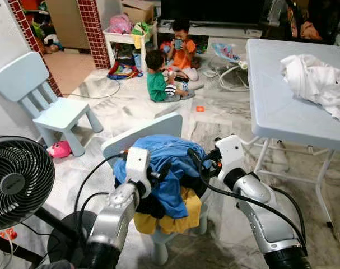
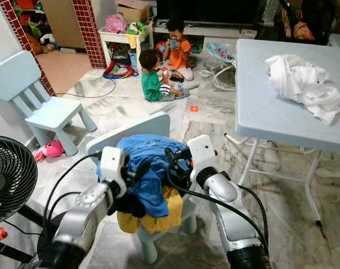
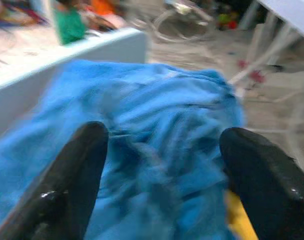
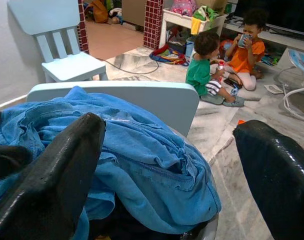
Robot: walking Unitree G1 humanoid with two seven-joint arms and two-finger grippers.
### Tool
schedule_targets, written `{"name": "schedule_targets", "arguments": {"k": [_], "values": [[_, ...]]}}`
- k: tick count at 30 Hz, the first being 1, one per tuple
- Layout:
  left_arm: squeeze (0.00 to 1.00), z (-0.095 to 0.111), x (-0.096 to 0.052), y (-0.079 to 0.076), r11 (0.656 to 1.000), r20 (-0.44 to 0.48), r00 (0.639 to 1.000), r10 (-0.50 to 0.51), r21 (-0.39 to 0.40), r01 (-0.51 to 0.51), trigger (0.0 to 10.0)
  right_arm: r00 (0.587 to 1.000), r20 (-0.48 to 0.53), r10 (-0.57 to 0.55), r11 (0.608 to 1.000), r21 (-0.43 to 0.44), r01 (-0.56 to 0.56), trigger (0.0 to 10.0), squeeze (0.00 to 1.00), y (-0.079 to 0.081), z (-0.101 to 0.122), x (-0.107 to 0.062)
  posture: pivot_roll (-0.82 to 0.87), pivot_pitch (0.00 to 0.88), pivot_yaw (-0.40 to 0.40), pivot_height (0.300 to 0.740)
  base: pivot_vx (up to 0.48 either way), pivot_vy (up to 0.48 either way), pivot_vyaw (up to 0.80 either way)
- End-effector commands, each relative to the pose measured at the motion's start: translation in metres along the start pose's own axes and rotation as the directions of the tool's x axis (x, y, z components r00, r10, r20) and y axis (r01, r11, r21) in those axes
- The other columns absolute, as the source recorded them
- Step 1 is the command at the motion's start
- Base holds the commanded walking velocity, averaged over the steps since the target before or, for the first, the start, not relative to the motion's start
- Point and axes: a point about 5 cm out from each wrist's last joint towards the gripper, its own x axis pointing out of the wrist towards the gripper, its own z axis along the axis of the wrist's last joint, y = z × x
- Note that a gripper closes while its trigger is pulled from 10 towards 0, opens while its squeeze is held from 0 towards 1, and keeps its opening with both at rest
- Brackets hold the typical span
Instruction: Hang hanger
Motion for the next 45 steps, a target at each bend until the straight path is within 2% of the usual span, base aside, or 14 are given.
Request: {"name": "schedule_targets", "arguments": {"k": [1, 3, 6, 7, 8, 9, 14, 22, 31, 36, 37, 38, 39, 45], "values": [[1.0, 0.011, -0.008, 0.004, 0.997, 0.054, 0.998, 0.046, 0.064, -0.049, 10.0, 1.0, 0.012, 0.011, 1.0, -0.005, -0.011, 10.0, 0.0, 0.003, 0.002, 0.0, -0.1, 0.009, 0.003, 0.736, 0.0, 0.0, 0.0], [1.0, 0.01, -0.013, 0.006, 0.996, 0.056, 0.996, 0.07, 0.047, -0.072, 10.0, 1.0, 0.013, 0.014, 1.0, -0.005, -0.014, 10.0, 0.0, 0.003, 0.003, 0.001, -0.09, 0.012, 0.002, 0.736, 0.0, 0.0, 0.0], [1.0, -0.001, -0.018, 0.015, 0.991, -0.008, 0.991, 0.134, -0.005, -0.134, 10.0, 1.0, 0.015, 0.017, 1.0, -0.004, -0.017, 10.0, 0.0, 0.004, 0.004, 0.003, -0.09, 0.012, -0.002, 0.736, 0.0, 0.0, 0.0], [0.94, -0.005, -0.02, 0.017, 0.988, -0.037, 0.988, 0.147, -0.032, -0.148, 10.0, 1.0, 0.016, 0.018, 1.0, -0.004, -0.018, 10.0, 0.0, 0.004, 0.004, 0.003, -0.09, 0.011, -0.003, 0.736, 0.0, 0.0, 0.0], [0.94, -0.007, -0.02, 0.018, 0.987, -0.053, 0.987, 0.152, -0.05, -0.155, 10.0, 1.0, 0.017, 0.018, 1.0, -0.004, -0.018, 10.0, 0.0, 0.004, 0.004, 0.004, -0.09, 0.011, -0.003, 0.736, 0.0, 0.0, 0.0], [0.0, -0.01, -0.02, 0.019, 0.985, -0.072, 0.986, 0.152, -0.068, -0.157, 10.0, 1.0, 0.017, 0.019, 1.0, -0.005, -0.019, 10.0, 0.0, 0.004, 0.004, 0.004, -0.09, 0.01, -0.003, 0.736, 0.0, 0.0, 0.0], [0.0, -0.018, -0.012, 0.019, 0.976, -0.138, 0.983, 0.125, -0.159, -0.146, 10.0, 1.0, 0.017, 0.02, 1.0, -0.008, -0.02, 10.0, 0.0, 0.004, 0.004, 0.003, -0.1, 0.009, -0.003, 0.736, 0.0, 0.0, 0.0], [0.0, -0.012, 0.012, 0.014, 0.983, -0.166, 0.984, 0.067, -0.16, -0.094, 10.0, 1.0, 0.017, 0.016, 1.0, -0.011, -0.016, 10.0, 0.0, 0.003, 0.005, 0.003, -0.11, 0.011, 0.003, 0.736, 0.0, 0.0, 0.0], [0.0, -0.02, 0.025, -0.002, 0.988, -0.234, 0.972, -0.029, -0.151, -0.007, 10.0, 1.0, 0.018, 0.015, 1.0, -0.011, -0.014, 10.0, 0.0, 0.004, 0.005, 0.003, -0.12, 0.015, 0.007, 0.736, 0.0, 0.0, 0.0], [0.0, -0.024, 0.03, -0.001, 0.989, -0.263, 0.964, -0.038, -0.146, 0.0, 9.9, 1.0, 0.017, 0.014, 1.0, -0.009, -0.014, 10.0, 0.0, 0.005, 0.004, 0.003, -0.12, 0.016, 0.01, 0.736, 0.0, 0.0, 0.0], [0.0, -0.024, 0.032, 0.002, 0.989, -0.268, 0.963, -0.031, -0.145, -0.008, 3.1, 1.0, 0.016, 0.014, 1.0, -0.01, -0.014, 10.0, 0.0, 0.005, 0.004, 0.003, -0.12, 0.017, 0.011, 0.736, 0.0, 0.0, 0.0], [0.0, -0.024, 0.033, 0.004, 0.989, -0.269, 0.963, -0.028, -0.144, -0.011, 3.1, 1.0, 0.016, 0.014, 1.0, -0.01, -0.014, 10.0, 0.0, 0.005, 0.004, 0.003, -0.12, 0.017, 0.011, 0.736, 0.0, 0.0, 0.0], [0.0, -0.023, 0.034, 0.005, 0.989, -0.271, 0.962, -0.024, -0.147, -0.017, 0.0, 1.0, 0.016, 0.014, 1.0, -0.01, -0.014, 10.0, 0.0, 0.006, 0.004, 0.003, -0.12, 0.017, 0.012, 0.736, 0.0, 0.0, 0.0], [0.0, -0.017, 0.038, 0.028, 0.99, -0.257, 0.962, 0.093, -0.08, -0.117, 0.0, 1.0, 0.016, 0.006, 1.0, -0.01, -0.006, 10.0, 0.0, 0.004, 0.004, 0.002, -0.12, 0.018, 0.016, 0.736, 0.0, 0.0, 0.0]]}}
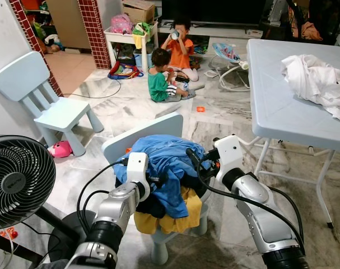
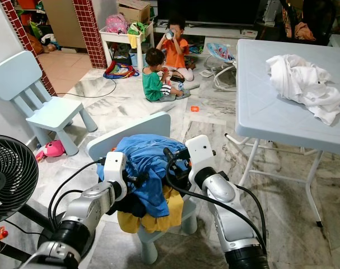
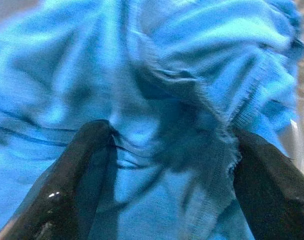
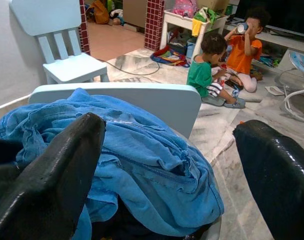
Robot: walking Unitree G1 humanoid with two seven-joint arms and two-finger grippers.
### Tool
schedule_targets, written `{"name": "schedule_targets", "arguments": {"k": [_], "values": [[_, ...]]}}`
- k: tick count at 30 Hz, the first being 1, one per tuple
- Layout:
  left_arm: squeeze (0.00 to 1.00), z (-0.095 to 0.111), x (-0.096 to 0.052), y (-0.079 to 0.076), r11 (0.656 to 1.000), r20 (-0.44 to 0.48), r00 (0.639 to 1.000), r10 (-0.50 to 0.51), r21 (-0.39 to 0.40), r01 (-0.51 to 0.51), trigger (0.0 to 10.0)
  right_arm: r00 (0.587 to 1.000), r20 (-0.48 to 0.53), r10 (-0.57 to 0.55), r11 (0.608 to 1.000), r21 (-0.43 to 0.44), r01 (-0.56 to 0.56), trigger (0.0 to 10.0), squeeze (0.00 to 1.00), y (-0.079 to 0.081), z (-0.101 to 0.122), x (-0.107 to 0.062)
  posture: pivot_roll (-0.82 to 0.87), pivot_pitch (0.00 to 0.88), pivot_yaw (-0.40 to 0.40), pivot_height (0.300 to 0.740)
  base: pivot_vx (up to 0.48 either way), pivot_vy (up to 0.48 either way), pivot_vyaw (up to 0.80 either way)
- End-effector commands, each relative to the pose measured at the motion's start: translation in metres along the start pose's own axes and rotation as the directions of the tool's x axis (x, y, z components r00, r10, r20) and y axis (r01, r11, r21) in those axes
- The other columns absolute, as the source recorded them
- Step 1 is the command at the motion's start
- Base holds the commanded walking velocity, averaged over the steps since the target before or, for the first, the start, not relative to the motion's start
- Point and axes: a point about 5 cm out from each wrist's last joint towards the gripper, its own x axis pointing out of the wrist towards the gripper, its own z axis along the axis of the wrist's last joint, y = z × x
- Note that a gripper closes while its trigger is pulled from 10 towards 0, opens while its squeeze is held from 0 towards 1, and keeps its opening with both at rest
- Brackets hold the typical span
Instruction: Hang hanger
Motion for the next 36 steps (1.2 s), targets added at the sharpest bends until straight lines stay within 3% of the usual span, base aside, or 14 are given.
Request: {"name": "schedule_targets", "arguments": {"k": [1, 7, 17, 18, 19, 20, 26, 27, 28, 36], "values": [[0.0, 0.005, 0.0, 0.01, 0.998, 0.023, 0.998, 0.053, 0.022, -0.054, 0.0, 1.0, 0.01, 0.002, 1.0, -0.008, -0.002, 10.0, 0.0, 0.001, 0.003, 0.0, -0.12, 0.018, 0.017, 0.736, 0.0, 0.0, 0.0], [0.0, -0.003, -0.004, 0.028, 0.993, 0.026, 0.993, 0.111, 0.031, -0.112, 0.0, 1.0, 0.009, 0.01, 1.0, -0.005, -0.01, 10.0, 0.0, 0.004, 0.002, 0.001, -0.11, 0.016, 0.014, 0.736, 0.0, 0.0, 0.0], [0.0, -0.002, -0.009, 0.035, 0.984, 0.068, 0.988, 0.142, 0.101, -0.148, 0.0, 1.0, 0.012, 0.012, 1.0, -0.015, -0.012, 10.0, 0.0, 0.001, 0.003, 0.002, -0.12, 0.01, 0.007, 0.736, 0.0, 0.0, 0.0], [0.0, -0.003, -0.009, 0.033, 0.986, 0.067, 0.989, 0.132, 0.099, -0.138, 1.5, 1.0, 0.012, 0.012, 1.0, -0.015, -0.012, 10.0, 0.0, 0.001, 0.003, 0.002, -0.12, 0.01, 0.007, 0.736, 0.0, 0.0, 0.0], [0.0, -0.004, -0.01, 0.031, 0.988, 0.064, 0.991, 0.118, 0.095, -0.123, 4.7, 1.0, 0.011, 0.012, 1.0, -0.016, -0.012, 10.0, 0.0, 0.001, 0.003, 0.001, -0.12, 0.01, 0.007, 0.736, 0.0, 0.0, 0.0], [0.0, -0.006, -0.011, 0.025, 0.992, 0.055, 0.994, 0.089, 0.085, -0.094, 10.0, 1.0, 0.01, 0.012, 1.0, -0.017, -0.012, 10.0, 0.0, 0.001, 0.003, 0.001, -0.11, 0.009, 0.006, 0.736, 0.0, 0.0, 0.0], [0.0, -0.009, -0.015, 0.015, 0.995, 0.048, 0.997, 0.062, 0.075, -0.065, 10.0, 1.0, 0.008, 0.015, 1.0, -0.018, -0.015, 10.0, 0.0, 0.002, 0.002, 0.001, -0.11, 0.009, 0.004, 0.736, 0.0, 0.0, 0.0], [0.56, -0.01, -0.018, 0.011, 0.996, 0.054, 0.997, 0.054, 0.072, -0.058, 10.0, 1.0, 0.008, 0.018, 1.0, -0.019, -0.018, 10.0, 0.0, 0.002, 0.002, 0.002, -0.11, 0.01, 0.003, 0.736, 0.0, 0.0, 0.0], [1.0, -0.01, -0.022, 0.008, 0.995, 0.063, 0.997, 0.046, 0.08, -0.051, 10.0, 1.0, 0.007, 0.019, 1.0, -0.02, -0.019, 10.0, 0.0, 0.002, 0.002, 0.002, -0.11, 0.01, 0.003, 0.736, 0.0, 0.0, 0.0], [1.0, -0.014, -0.027, 0.003, 0.99, 0.048, 0.998, 0.048, 0.127, -0.053, 10.0, 1.0, 0.007, 0.023, 1.0, -0.02, -0.022, 10.0, 0.0, 0.003, 0.003, 0.004, -0.1, 0.011, 0.0, 0.736, 0.0, 0.0, 0.0]]}}
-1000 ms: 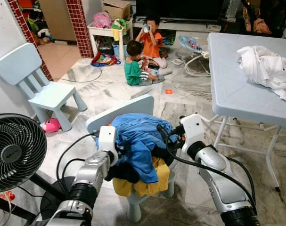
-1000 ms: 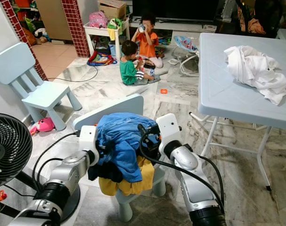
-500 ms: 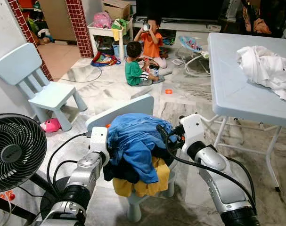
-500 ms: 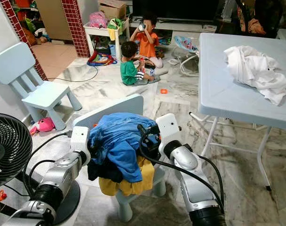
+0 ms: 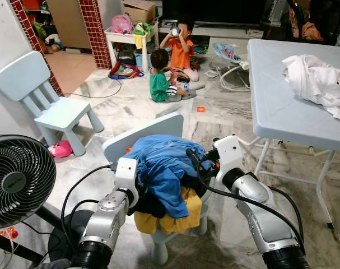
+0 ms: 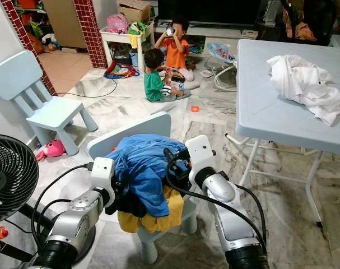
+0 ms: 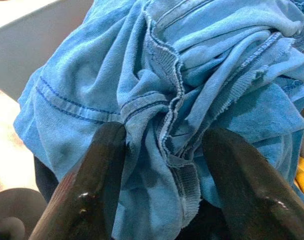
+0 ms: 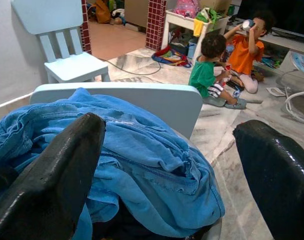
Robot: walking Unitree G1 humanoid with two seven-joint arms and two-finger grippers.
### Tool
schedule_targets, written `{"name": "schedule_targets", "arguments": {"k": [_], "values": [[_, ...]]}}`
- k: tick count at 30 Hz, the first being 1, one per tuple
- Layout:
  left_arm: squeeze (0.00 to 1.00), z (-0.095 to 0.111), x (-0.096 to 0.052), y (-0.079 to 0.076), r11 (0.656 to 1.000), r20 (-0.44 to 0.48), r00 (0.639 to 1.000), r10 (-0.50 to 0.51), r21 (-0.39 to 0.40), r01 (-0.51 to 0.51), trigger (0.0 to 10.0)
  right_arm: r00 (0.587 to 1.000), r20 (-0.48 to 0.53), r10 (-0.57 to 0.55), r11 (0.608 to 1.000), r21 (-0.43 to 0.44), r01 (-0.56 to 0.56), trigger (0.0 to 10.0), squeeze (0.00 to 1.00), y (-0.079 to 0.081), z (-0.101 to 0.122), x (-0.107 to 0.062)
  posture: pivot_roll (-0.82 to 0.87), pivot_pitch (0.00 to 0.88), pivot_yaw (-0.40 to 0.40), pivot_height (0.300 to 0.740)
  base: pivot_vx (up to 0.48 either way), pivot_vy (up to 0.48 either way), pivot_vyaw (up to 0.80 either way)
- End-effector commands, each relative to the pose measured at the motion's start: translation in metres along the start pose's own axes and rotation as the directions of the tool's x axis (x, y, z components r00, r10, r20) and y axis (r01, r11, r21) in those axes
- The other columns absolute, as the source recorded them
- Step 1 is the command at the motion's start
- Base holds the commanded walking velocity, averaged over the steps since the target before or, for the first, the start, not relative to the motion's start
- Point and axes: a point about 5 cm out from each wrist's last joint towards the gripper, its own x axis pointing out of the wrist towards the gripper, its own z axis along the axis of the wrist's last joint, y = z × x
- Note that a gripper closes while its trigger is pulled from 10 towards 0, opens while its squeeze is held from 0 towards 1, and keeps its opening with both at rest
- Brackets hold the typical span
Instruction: Hang hanger
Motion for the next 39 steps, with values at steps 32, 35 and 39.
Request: {"name": "schedule_targets", "arguments": {"k": [32, 35, 39], "values": [[0.0, 0.01, 0.025, 0.007, 0.999, -0.063, 0.998, -0.032, 0.04, 0.034, 0.0, 1.0, 0.011, 0.012, 1.0, -0.009, -0.012, 10.0, 0.0, 0.005, 0.002, 0.003, -0.11, 0.015, 0.009, 0.736, 0.0, 0.0, 0.0], [0.0, 0.01, 0.025, 0.009, 0.999, -0.059, 0.998, -0.028, 0.039, 0.03, 0.0, 1.0, 0.012, 0.014, 1.0, -0.008, -0.014, 10.0, 0.0, 0.005, 0.002, 0.004, -0.11, 0.015, 0.008, 0.736, 0.0, 0.0, 0.0], [0.0, 0.01, 0.025, 0.01, 0.999, -0.053, 0.998, -0.02, 0.038, 0.022, 0.0, 1.0, 0.012, 0.013, 1.0, -0.009, -0.013, 10.0, 0.0, 0.005, 0.002, 0.003, -0.11, 0.014, 0.007, 0.736, 0.0, 0.0, 0.0]]}}
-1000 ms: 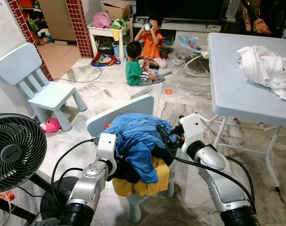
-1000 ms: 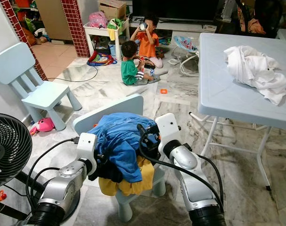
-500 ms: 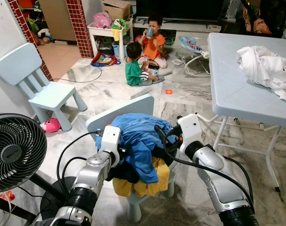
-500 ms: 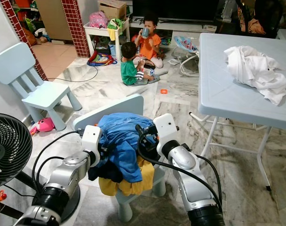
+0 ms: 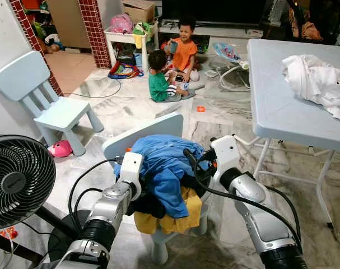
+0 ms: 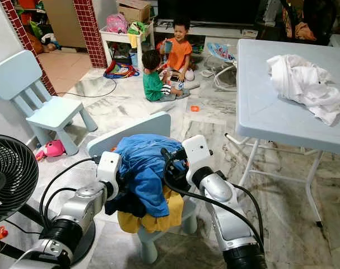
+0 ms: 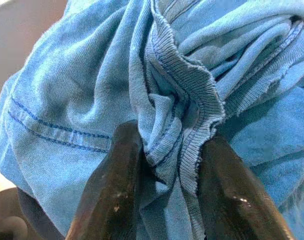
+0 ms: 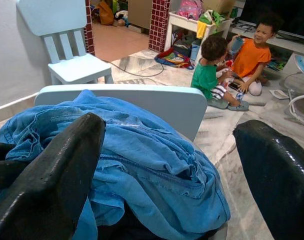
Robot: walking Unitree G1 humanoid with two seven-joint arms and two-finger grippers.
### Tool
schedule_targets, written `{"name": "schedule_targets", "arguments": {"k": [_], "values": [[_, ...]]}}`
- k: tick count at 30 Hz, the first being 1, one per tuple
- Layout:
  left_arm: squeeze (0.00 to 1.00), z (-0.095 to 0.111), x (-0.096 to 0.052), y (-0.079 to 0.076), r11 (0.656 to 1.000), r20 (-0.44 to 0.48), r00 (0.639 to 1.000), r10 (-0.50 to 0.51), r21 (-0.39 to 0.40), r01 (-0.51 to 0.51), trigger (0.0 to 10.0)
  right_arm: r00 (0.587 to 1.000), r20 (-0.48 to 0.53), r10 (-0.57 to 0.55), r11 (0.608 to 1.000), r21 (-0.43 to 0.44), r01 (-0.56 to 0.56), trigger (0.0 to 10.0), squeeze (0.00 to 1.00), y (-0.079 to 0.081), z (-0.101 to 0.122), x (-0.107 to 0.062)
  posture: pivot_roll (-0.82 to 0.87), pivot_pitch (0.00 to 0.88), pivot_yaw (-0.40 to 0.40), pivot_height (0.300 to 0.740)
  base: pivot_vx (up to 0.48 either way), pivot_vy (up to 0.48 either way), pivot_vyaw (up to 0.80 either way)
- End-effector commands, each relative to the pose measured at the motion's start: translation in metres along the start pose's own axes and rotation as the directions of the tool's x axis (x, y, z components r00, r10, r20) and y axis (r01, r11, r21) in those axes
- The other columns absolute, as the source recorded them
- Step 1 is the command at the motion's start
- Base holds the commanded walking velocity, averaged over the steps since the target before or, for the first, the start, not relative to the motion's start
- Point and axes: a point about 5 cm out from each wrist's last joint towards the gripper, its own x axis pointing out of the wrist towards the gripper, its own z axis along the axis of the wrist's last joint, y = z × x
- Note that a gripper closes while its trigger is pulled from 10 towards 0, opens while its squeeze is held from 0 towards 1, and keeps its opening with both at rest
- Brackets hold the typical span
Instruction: Hang hanger
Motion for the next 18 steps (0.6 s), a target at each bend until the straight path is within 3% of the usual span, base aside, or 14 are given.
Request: {"name": "schedule_targets", "arguments": {"k": [1, 11, 18], "values": [[0.0, 0.005, 0.0, 0.005, 1.0, 0.023, 0.999, 0.024, 0.002, -0.025, 0.0, 1.0, 0.002, 0.001, 1.0, -0.008, -0.001, 10.0, 0.0, 0.0, 0.001, 0.001, -0.11, 0.014, 0.007, 0.736, 0.0, 0.0, 0.0], [0.0, 0.012, -0.013, 0.023, 0.987, 0.146, 0.977, 0.158, -0.002, -0.16, 0.0, 1.0, 0.002, 0.003, 1.0, -0.01, -0.003, 10.0, 0.0, -0.001, 0.001, 0.001, -0.1, 0.008, 0.001, 0.736, 0.0, 0.0, 0.0], [0.0, 0.007, -0.022, 0.029, 0.984, 0.174, 0.969, 0.176, -0.042, -0.171, 0.0, 1.0, 0.004, 0.01, 1.0, -0.012, -0.01, 10.0, 0.0, 0.0, 0.002, 0.002, -0.1, 0.007, -0.001, 0.736, 0.0, 0.0, 0.0]]}}
